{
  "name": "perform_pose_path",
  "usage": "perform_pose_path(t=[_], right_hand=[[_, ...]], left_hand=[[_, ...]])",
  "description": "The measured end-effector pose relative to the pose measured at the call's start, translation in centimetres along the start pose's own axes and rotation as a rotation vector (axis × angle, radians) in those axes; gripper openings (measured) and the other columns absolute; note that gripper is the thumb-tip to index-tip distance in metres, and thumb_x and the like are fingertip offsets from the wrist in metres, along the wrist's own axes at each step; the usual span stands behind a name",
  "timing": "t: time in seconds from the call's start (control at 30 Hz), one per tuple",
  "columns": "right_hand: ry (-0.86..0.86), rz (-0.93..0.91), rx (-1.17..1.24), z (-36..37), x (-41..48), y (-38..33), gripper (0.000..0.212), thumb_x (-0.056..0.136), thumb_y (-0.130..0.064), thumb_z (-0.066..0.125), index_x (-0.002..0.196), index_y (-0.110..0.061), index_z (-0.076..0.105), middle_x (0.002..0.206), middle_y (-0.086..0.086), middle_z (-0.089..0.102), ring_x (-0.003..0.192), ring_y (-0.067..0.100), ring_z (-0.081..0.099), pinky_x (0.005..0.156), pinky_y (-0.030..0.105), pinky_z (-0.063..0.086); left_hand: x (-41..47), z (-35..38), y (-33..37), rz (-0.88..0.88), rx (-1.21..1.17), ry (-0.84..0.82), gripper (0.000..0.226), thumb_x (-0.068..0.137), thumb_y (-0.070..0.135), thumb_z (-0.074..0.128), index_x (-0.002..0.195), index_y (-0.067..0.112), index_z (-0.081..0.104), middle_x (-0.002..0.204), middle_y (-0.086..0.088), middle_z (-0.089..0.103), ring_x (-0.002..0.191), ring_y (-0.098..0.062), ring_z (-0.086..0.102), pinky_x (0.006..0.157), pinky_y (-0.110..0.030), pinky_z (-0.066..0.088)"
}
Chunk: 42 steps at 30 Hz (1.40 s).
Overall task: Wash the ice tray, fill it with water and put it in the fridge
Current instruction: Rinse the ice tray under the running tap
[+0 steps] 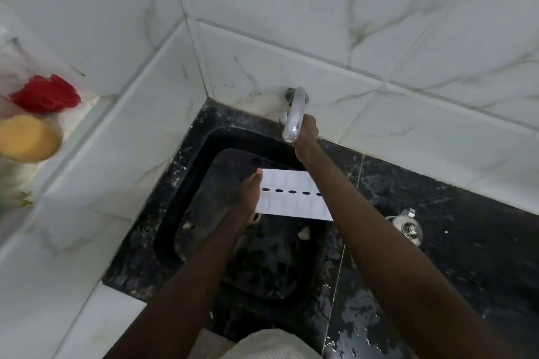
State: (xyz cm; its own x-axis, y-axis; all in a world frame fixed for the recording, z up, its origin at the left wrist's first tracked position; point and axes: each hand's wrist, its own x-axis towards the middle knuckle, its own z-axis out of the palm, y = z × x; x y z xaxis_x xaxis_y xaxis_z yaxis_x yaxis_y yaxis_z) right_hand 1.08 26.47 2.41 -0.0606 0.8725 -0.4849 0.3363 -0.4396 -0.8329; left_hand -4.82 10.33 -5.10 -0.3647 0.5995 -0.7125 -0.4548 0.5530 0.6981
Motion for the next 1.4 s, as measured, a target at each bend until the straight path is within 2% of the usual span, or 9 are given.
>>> perform_pose_path(t=[0.07, 0.27, 0.43, 0.6, 0.8, 0.97, 1.07, 1.17, 1.4], right_hand=[[-0.007, -0.014, -0.055, -0.5, 0.2, 0.1, 0.022, 0.101, -0.017, 0.054, 0.096, 0.0, 0.066, 0.092, 0.012, 0.063, 0.088, 0.026, 0.058, 0.076, 0.038, 0.046], [-0.099, 0.105, 0.094, -2.1, 0.7, 0.4, 0.039, 0.104, -0.029, 0.057, 0.12, 0.004, 0.069, 0.095, 0.013, 0.069, 0.088, 0.024, 0.065, 0.095, 0.042, 0.06], [-0.111, 0.165, 0.206, -2.1, 0.0, -0.7, 0.026, 0.101, -0.003, 0.06, 0.117, 0.016, 0.066, 0.083, 0.014, 0.064, 0.065, 0.017, 0.062, 0.047, 0.017, 0.052], [-0.124, 0.126, 0.106, -1.5, 0.4, -0.8, 0.037, 0.105, -0.011, 0.054, 0.136, 0.008, 0.058, 0.104, 0.008, 0.059, 0.07, 0.008, 0.056, 0.052, 0.015, 0.048], [0.02, 0.052, -0.191, -1.6, 0.8, -0.2, 0.035, 0.101, -0.032, 0.061, 0.073, -0.011, 0.06, 0.067, -0.003, 0.061, 0.061, 0.012, 0.055, 0.054, 0.024, 0.039], [0.035, -0.181, -0.295, -2.8, -1.1, 1.2, 0.033, 0.095, -0.033, 0.053, 0.071, -0.01, 0.05, 0.067, 0.006, 0.051, 0.059, 0.02, 0.042, 0.062, 0.034, 0.037], [0.005, -0.413, -0.614, -4.3, -2.1, 3.2, 0.024, 0.094, -0.013, 0.054, 0.102, 0.001, 0.073, 0.097, 0.019, 0.074, 0.088, 0.035, 0.066, 0.084, 0.044, 0.055], [-0.118, -0.596, -0.822, -5.0, -4.1, 5.8, 0.032, 0.087, 0.0, 0.053, 0.109, -0.004, 0.076, 0.115, 0.014, 0.073, 0.108, 0.032, 0.065, 0.096, 0.039, 0.052], [-0.412, -0.693, -1.202, -4.2, -6.3, 12.8, 0.038, 0.106, -0.031, 0.048, 0.139, -0.025, 0.066, 0.161, 0.008, 0.042, 0.15, 0.03, 0.033, 0.122, 0.044, 0.026]], left_hand=[[0.0, 0.8, 0.0, -0.026, -0.011, -0.01, 0.048, 0.109, 0.043, 0.048, 0.133, 0.005, 0.065, 0.112, -0.012, 0.074, 0.099, -0.032, 0.073, 0.077, -0.042, 0.062], [0.5, 2.4, -0.1, -0.078, -0.011, -0.047, 0.055, 0.109, 0.047, 0.045, 0.144, 0.007, 0.058, 0.139, -0.018, 0.064, 0.126, -0.04, 0.063, 0.108, -0.059, 0.051], [0.7, 3.1, 0.1, -0.099, -0.028, -0.04, 0.054, 0.108, 0.048, 0.047, 0.142, 0.008, 0.06, 0.136, -0.018, 0.066, 0.122, -0.039, 0.066, 0.105, -0.058, 0.053], [0.7, 3.2, 0.4, -0.089, -0.039, -0.015, 0.056, 0.108, 0.047, 0.048, 0.145, 0.007, 0.057, 0.141, -0.018, 0.063, 0.128, -0.04, 0.062, 0.108, -0.057, 0.051], [0.8, 3.2, 0.8, -0.072, -0.047, -0.001, 0.053, 0.108, 0.046, 0.049, 0.143, 0.007, 0.059, 0.136, -0.018, 0.066, 0.123, -0.039, 0.066, 0.103, -0.054, 0.055], [1.1, 3.1, 0.6, -0.036, -0.023, 0.014, 0.054, 0.109, 0.044, 0.048, 0.148, 0.007, 0.055, 0.148, -0.018, 0.058, 0.136, -0.037, 0.056, 0.116, -0.054, 0.044], [1.1, 2.9, 0.4, -0.033, -0.005, 0.024, 0.055, 0.109, 0.043, 0.047, 0.147, 0.005, 0.056, 0.149, -0.019, 0.057, 0.138, -0.037, 0.055, 0.117, -0.053, 0.043], [1.3, 2.5, -0.1, -0.027, 0.003, 0.055, 0.054, 0.11, 0.04, 0.047, 0.147, 0.003, 0.056, 0.148, -0.018, 0.058, 0.137, -0.037, 0.056, 0.117, -0.049, 0.044], [0.2, 1.3, -2.8, -0.027, -0.051, 0.023, 0.045, 0.112, 0.026, 0.046, 0.135, -0.009, 0.061, 0.132, -0.029, 0.065, 0.106, -0.033, 0.064, 0.107, -0.051, 0.052]])
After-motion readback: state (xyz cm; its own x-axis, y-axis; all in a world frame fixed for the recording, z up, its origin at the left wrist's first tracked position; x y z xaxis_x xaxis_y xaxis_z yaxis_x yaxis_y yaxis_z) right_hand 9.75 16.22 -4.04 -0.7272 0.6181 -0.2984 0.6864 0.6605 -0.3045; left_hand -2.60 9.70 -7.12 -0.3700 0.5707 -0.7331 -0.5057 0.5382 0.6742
